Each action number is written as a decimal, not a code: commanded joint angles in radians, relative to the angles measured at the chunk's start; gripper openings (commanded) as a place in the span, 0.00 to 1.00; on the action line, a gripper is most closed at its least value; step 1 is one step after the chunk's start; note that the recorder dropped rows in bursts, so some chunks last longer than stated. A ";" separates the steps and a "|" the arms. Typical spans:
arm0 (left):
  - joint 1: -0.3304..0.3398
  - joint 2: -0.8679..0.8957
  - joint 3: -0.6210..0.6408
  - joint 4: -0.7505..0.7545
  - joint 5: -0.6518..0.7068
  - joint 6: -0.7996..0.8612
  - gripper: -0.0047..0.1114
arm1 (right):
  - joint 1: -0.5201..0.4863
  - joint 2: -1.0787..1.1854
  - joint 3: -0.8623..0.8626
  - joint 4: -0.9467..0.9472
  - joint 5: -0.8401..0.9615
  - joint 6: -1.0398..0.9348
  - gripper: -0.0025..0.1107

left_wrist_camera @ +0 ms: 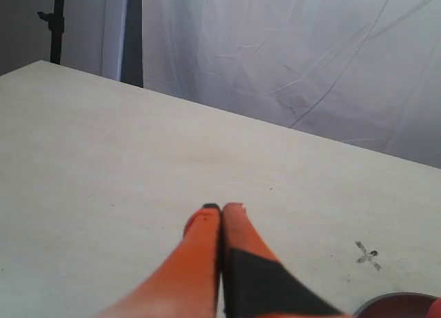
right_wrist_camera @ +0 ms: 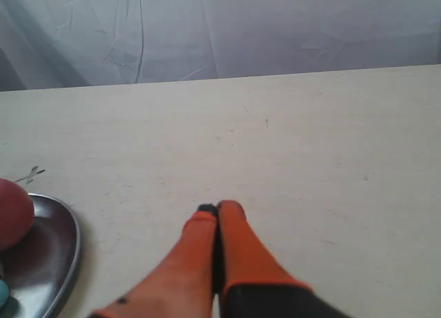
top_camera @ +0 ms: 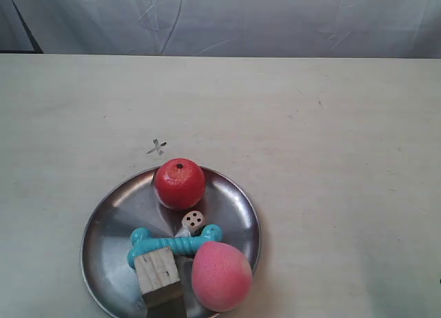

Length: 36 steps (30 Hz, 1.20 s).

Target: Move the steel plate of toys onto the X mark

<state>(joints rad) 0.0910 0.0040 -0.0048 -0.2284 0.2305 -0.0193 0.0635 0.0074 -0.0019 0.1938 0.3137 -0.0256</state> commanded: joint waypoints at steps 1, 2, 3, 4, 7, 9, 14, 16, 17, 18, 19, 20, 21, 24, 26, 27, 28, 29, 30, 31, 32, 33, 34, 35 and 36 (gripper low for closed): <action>-0.004 -0.004 0.005 0.050 -0.017 -0.001 0.04 | -0.005 -0.007 0.002 0.003 -0.006 0.000 0.02; -0.004 -0.004 0.005 0.050 -0.017 -0.001 0.04 | -0.005 -0.007 0.002 0.003 -0.006 0.000 0.02; -0.004 -0.004 0.005 0.050 -0.015 -0.001 0.04 | -0.005 -0.007 0.002 0.003 -0.006 0.000 0.02; -0.004 -0.004 0.005 0.050 -0.015 -0.001 0.04 | -0.005 -0.007 0.002 0.003 -0.006 0.000 0.02; -0.004 -0.004 0.005 0.058 -0.030 -0.001 0.04 | -0.005 -0.007 0.002 0.003 -0.006 0.000 0.02; -0.004 -0.004 0.005 0.058 -0.072 -0.001 0.04 | -0.005 -0.007 0.002 0.003 -0.006 0.000 0.02; -0.004 -0.004 0.005 0.062 -0.256 -0.001 0.04 | -0.005 -0.007 0.002 0.003 -0.006 0.000 0.02; -0.004 -0.004 0.005 0.062 -0.344 -0.001 0.04 | -0.005 -0.007 0.002 0.003 -0.006 0.000 0.02; -0.004 -0.004 0.005 0.062 -0.399 -0.001 0.04 | -0.005 -0.007 0.002 0.003 -0.006 0.000 0.02; -0.004 -0.004 0.005 0.064 -0.456 -0.001 0.04 | -0.005 -0.007 0.002 0.003 -0.006 0.000 0.02; -0.004 -0.004 0.005 0.069 -0.510 -0.001 0.04 | -0.005 -0.007 0.002 0.003 -0.006 0.000 0.02; -0.004 -0.004 0.005 0.069 -0.563 -0.001 0.04 | -0.005 -0.007 0.002 0.003 -0.006 0.000 0.02; -0.004 -0.004 0.005 0.069 -0.603 -0.001 0.04 | -0.005 -0.007 0.002 0.003 -0.006 0.000 0.02; -0.004 -0.004 0.005 0.062 -0.701 -0.004 0.04 | -0.005 -0.007 0.002 0.003 -0.006 0.000 0.02; -0.004 -0.004 0.005 0.062 -0.743 -0.009 0.04 | -0.005 -0.007 0.002 0.003 -0.006 0.000 0.02; -0.004 -0.004 0.005 0.062 -0.758 -0.009 0.04 | -0.005 -0.007 0.002 0.003 -0.006 0.000 0.02; -0.004 -0.004 0.005 0.062 -0.767 -0.015 0.04 | -0.005 -0.007 0.002 0.003 -0.006 0.000 0.02; -0.004 -0.004 0.005 0.062 -0.769 -0.049 0.04 | -0.005 -0.007 0.002 0.003 -0.006 0.000 0.02; -0.004 -0.004 0.005 0.062 -0.769 -0.098 0.04 | -0.005 -0.007 0.002 0.003 -0.006 0.000 0.02; -0.004 -0.004 0.005 0.062 -0.769 -0.141 0.04 | -0.005 -0.007 0.002 0.003 -0.006 0.000 0.02; -0.004 -0.004 0.005 0.062 -0.762 -0.161 0.04 | -0.005 -0.007 0.002 0.003 -0.006 0.000 0.02; -0.004 -0.004 0.005 0.062 -0.748 -0.163 0.04 | -0.005 -0.007 0.002 0.003 -0.006 0.000 0.02; -0.004 -0.004 0.005 0.062 -0.723 -0.163 0.04 | -0.005 -0.007 0.002 0.003 -0.006 0.000 0.02; -0.004 -0.004 0.005 0.062 -0.694 -0.163 0.04 | -0.005 -0.007 0.002 0.003 -0.006 0.000 0.02; -0.004 -0.004 0.005 0.062 -0.670 -0.163 0.04 | -0.005 -0.007 0.002 0.003 -0.006 0.000 0.02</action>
<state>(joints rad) 0.0910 0.0040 -0.0048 -0.1619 -0.4988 -0.1615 0.0635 0.0074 -0.0019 0.1938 0.3137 -0.0256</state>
